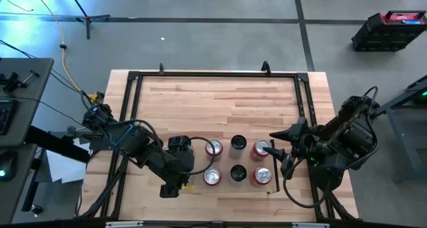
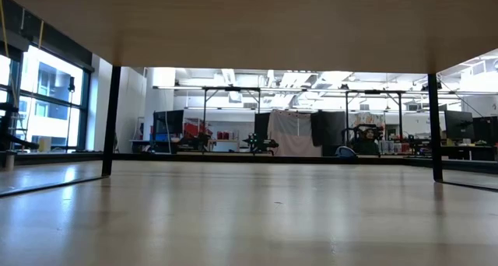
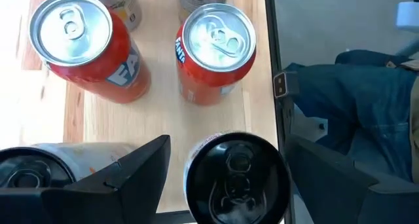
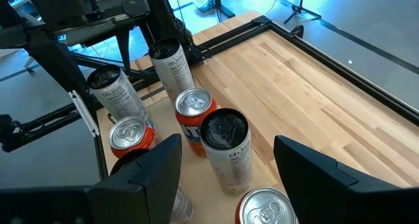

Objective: Place canned beverage on shelf
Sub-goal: Return to Home Position

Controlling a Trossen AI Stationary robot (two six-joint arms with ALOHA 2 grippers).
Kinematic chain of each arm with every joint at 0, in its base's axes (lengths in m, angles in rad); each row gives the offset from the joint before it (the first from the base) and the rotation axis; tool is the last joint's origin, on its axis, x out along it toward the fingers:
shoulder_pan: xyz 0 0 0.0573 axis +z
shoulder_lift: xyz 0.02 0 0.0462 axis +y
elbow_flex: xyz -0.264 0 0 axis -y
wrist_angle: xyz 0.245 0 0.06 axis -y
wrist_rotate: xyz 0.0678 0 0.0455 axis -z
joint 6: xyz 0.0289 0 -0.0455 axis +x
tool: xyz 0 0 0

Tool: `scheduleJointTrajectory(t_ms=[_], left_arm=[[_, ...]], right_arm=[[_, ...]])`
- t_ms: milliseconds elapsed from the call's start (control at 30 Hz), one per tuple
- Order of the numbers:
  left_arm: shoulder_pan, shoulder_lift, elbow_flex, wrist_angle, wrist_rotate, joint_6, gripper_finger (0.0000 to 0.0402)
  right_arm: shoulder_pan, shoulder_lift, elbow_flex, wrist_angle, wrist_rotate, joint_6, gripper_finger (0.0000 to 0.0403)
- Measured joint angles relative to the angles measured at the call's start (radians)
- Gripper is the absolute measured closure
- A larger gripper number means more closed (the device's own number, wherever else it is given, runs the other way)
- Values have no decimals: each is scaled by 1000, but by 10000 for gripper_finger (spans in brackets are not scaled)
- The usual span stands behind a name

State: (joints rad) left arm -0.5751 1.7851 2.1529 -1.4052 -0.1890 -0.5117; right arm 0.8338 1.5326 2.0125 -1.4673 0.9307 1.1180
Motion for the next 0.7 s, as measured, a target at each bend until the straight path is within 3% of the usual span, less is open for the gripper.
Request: scheduleJointTrajectory(t_ms=[300,700], left_arm=[[0,-3,48,21,-15,42,110],[-4,-125,129,12,-222,81,110]], right_arm=[[0,0,0,0,0,-2,173],[-14,0,0,-1,89,-118,176]])
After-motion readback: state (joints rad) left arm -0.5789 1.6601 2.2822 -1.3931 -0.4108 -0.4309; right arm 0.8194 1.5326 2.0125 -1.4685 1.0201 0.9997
